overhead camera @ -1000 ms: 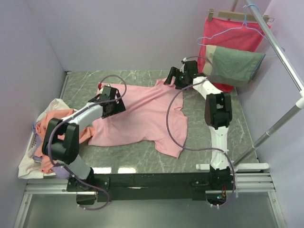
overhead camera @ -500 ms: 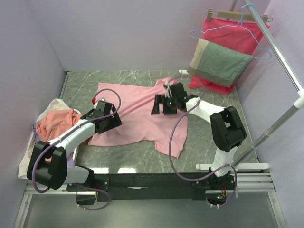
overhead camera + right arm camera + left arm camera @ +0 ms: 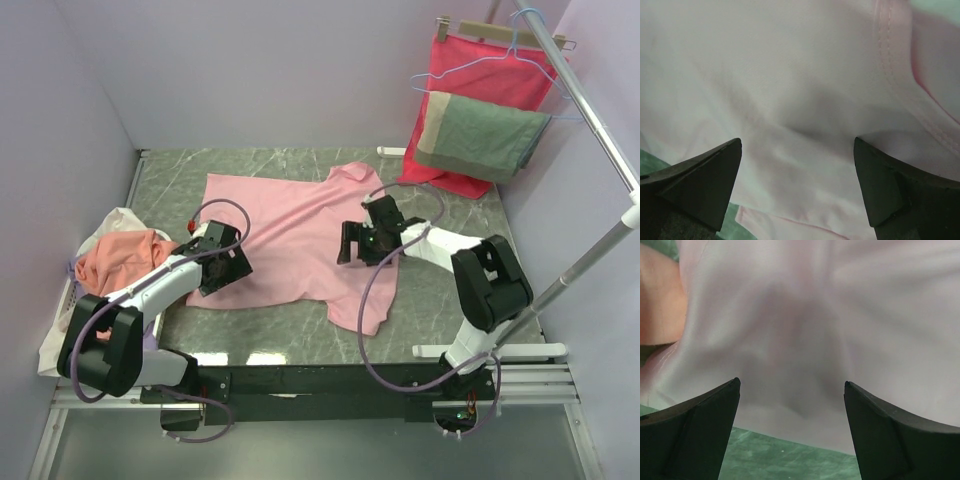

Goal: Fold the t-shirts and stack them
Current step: Flatten out the tshirt

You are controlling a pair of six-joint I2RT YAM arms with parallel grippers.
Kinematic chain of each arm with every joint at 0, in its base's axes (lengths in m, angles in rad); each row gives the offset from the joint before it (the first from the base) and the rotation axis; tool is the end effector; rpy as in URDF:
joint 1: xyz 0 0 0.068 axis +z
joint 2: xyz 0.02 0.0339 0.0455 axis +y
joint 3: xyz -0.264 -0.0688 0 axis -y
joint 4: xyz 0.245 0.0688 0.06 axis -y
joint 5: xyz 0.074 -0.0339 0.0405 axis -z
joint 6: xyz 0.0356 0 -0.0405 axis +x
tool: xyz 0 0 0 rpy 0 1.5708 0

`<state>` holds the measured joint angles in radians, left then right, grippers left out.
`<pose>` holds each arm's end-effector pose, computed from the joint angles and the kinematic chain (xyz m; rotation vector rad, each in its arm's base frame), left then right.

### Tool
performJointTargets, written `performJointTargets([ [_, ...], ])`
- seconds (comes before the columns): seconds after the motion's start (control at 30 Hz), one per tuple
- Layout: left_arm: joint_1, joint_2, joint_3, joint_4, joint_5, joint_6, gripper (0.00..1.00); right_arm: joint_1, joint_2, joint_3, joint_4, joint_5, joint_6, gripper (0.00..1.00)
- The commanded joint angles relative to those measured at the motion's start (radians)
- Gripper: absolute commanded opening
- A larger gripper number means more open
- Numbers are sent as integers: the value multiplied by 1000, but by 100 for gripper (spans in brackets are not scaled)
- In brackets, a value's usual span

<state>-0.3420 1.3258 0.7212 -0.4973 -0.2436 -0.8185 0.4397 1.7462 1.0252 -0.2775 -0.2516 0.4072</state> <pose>0.2296 -0.0726 0.1829 -0.6923 2.5262 -0.0748 0.3115 0.1563 0.1656 -0.1418 2.6502 0.6264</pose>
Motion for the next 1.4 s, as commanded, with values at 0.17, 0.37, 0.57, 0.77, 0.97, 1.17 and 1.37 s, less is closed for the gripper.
performJointTargets([
  [0.17, -3, -14, -43, -43, 6, -38, 90, 134, -177, -253, -298, 149, 114, 100],
  [0.37, -5, -48, -20, -64, 23, -18, 90, 185, -296, -206, -347, 277, 162, 100],
  [0.57, -8, -118, 90, -57, 15, 15, 91, 91, -424, -85, -310, 497, 176, 100],
  [0.77, 6, -19, 286, 130, -77, 114, 99, -198, -313, 11, -115, 261, 134, 100],
  [0.97, 138, 300, 536, 213, 21, 169, 100, -255, -82, 217, -25, 105, 88, 94],
  [1.17, 288, 571, 734, 226, 147, 176, 99, -318, 82, 308, 81, 80, 176, 89],
  [1.37, 334, 831, 1015, 143, 236, 214, 99, -325, 226, 475, 15, 78, 162, 89],
])
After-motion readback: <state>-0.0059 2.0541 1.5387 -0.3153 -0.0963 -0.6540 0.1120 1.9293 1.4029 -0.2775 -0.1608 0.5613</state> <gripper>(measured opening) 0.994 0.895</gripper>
